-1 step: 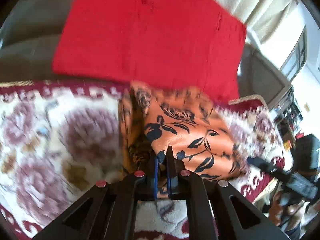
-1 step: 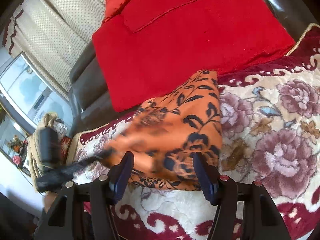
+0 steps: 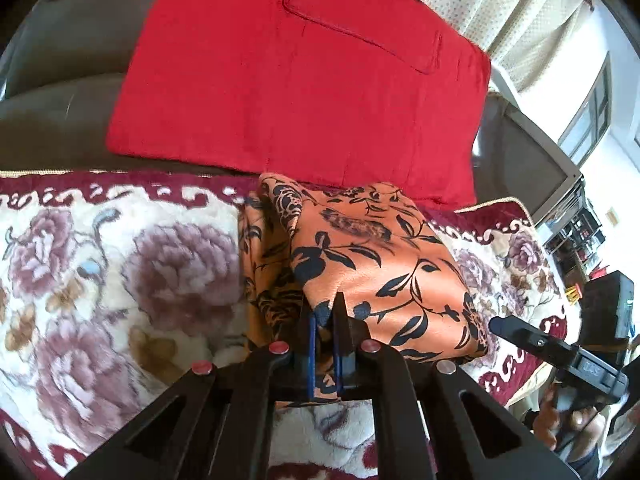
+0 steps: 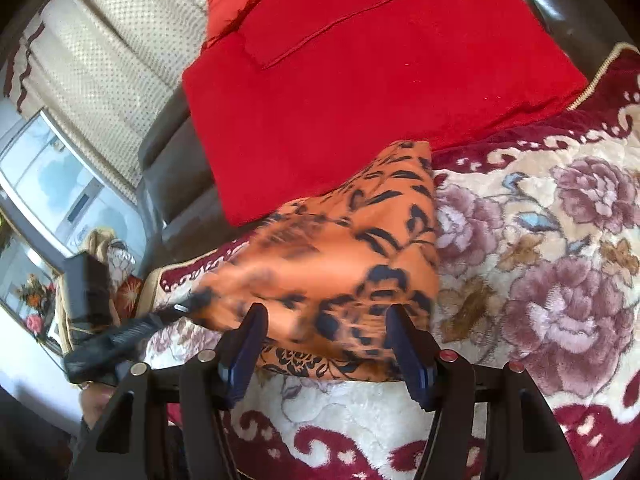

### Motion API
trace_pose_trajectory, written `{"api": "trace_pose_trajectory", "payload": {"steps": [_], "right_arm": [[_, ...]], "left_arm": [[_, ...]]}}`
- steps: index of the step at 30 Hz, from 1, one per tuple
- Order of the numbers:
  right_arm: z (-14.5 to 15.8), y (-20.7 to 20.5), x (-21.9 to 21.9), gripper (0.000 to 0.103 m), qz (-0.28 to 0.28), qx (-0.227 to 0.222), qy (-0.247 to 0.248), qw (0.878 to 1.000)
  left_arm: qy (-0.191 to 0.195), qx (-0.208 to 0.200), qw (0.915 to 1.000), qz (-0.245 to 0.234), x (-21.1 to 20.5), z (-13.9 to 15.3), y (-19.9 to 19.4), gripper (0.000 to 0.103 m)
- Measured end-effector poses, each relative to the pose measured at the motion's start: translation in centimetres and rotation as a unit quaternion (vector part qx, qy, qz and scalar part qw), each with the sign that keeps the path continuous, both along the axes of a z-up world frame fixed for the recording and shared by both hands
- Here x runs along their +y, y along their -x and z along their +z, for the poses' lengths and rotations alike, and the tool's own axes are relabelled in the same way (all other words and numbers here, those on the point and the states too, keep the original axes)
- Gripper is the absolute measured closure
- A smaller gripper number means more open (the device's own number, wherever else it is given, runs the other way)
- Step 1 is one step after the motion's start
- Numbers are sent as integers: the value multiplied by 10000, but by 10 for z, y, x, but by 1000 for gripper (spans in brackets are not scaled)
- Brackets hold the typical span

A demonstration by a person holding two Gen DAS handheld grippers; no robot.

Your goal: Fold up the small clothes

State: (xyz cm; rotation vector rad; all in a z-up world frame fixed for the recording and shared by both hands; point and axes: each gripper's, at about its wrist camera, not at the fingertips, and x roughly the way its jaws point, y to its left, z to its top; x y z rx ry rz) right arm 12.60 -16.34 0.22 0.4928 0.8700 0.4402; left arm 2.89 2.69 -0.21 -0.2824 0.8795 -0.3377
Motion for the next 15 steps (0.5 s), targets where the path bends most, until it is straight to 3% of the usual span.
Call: {"api": "trace_pose_trajectory", "payload": {"steps": [5,6,12,15], "right_arm": [[-2,-6,-8,37,-93,38,-88,9999],[-2,-8,-9,37,-102,52,-86,9999],[-3,-33,-22,24,-244,125,-59,9996],[-24,-58,-27,23,-271,536,-209,9980]], "left_arm": [[-177,1079,9940,43,-2,-88,-12,96],[-161,1090,9939,66,-3,-94,-11,95],[-182,1036,9944,62,-3,-89,-15,95],[-204,1005,9947,61,-3,-83,-13,95]]}}
